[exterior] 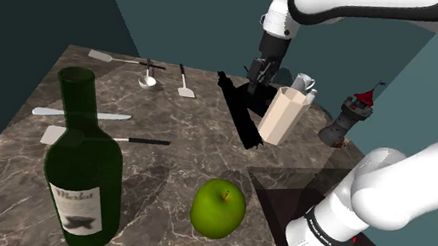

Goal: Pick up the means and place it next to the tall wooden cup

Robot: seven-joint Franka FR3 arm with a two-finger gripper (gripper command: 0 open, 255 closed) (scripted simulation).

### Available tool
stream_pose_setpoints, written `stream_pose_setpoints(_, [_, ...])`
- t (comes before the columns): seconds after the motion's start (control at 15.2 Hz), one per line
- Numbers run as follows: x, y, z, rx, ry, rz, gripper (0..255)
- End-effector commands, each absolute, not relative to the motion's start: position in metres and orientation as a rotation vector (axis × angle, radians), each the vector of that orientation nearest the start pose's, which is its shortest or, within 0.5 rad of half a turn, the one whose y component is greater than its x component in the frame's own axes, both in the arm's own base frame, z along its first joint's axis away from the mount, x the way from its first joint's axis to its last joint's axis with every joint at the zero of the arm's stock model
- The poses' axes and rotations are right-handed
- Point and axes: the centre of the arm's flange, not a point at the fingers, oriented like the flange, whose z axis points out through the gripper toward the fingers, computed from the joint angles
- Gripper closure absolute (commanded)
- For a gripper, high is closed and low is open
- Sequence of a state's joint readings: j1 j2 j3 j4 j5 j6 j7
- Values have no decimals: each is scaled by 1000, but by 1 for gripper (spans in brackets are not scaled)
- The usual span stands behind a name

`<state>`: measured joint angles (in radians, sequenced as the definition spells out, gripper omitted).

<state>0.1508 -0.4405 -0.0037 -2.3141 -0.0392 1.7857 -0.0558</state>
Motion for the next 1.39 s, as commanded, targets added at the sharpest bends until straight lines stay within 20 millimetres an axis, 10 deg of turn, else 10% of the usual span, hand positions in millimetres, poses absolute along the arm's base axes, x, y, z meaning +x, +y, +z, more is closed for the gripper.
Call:
stream_pose_setpoints(0.0, [421, 80, 495, -3149, -428, 134, 0])
stream_pose_setpoints(1.32, [503, 315, 417, -2914, -1267, 107, 0])
